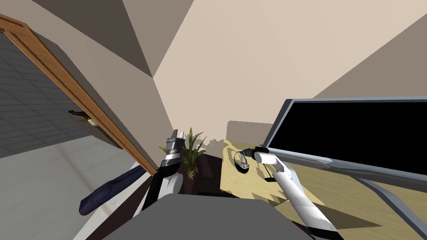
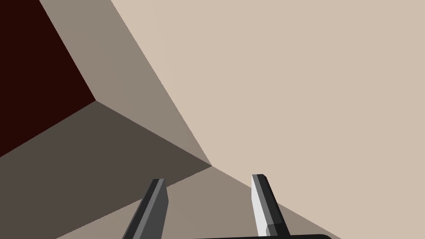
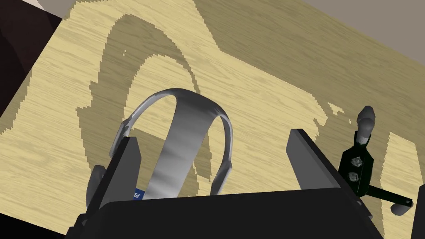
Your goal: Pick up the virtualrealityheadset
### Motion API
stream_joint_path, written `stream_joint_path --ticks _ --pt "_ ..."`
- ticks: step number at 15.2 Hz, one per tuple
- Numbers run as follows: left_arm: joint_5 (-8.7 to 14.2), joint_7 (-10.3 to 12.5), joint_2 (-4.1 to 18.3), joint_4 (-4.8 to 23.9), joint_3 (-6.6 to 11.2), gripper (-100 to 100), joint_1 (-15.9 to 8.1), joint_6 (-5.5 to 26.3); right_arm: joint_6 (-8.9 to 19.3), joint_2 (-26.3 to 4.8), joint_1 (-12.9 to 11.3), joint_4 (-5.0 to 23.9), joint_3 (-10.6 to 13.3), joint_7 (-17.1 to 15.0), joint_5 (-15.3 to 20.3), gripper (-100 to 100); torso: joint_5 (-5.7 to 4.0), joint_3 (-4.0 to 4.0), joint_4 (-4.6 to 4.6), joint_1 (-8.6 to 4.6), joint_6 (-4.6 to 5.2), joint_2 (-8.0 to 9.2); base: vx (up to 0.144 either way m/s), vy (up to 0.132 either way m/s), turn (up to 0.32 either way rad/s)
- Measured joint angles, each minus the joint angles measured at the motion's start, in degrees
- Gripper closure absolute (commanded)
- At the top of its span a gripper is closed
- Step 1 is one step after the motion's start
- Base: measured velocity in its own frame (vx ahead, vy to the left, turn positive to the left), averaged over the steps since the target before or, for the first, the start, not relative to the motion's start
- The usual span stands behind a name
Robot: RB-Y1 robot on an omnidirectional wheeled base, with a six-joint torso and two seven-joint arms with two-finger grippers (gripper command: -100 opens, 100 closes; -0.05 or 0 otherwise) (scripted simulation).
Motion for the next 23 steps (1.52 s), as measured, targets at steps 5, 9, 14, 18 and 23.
stream_joint_path --ticks 5,9,14,18,23 --pt "0.0 0.0 0.0 0.0 0.0 0 0.0 0.0 5.52 -0.78 -2.07 3.07 -0.3 -5.5 -1.83 -100 0.0 -0.01 0.0 0.01 0.0 -0.02 0.015 0.037 -0.035" --pt "0.0 0.0 0.0 0.0 0.0 0 0.0 0.0 10.01 -1.33 -4.16 6.29 -0.51 -10.02 -3.4 -100 0.0 -0.01 0.0 0.01 -0.01 -0.02 0.012 0.032 -0.034" --pt "0.0 0.0 0.0 0.0 0.0 0 0.0 0.0 14.74 -1.78 -6.03 8.9 -0.69 -14.78 -4.71 -100 0.0 0.0 0.0 -0.01 0.0 0.01 0.009 0.029 -0.034" --pt "0.0 0.0 0.0 0.0 0.0 0 0.0 0.0 18.53 -2.23 -7.55 11.16 -0.94 -18.47 -6.04 -100 0.0 0.0 0.0 -0.01 0.0 0.0 0.01 0.03 -0.03" --pt "0.0 0.0 0.0 0.0 0.0 0 0.0 0.0 21.83 -2.54 -8.89 13.3 -1.14 -21.7 -7.15 -100 -0.01 0.01 0.0 -0.06 0.0 0.01 0.011 0.018 -0.016"
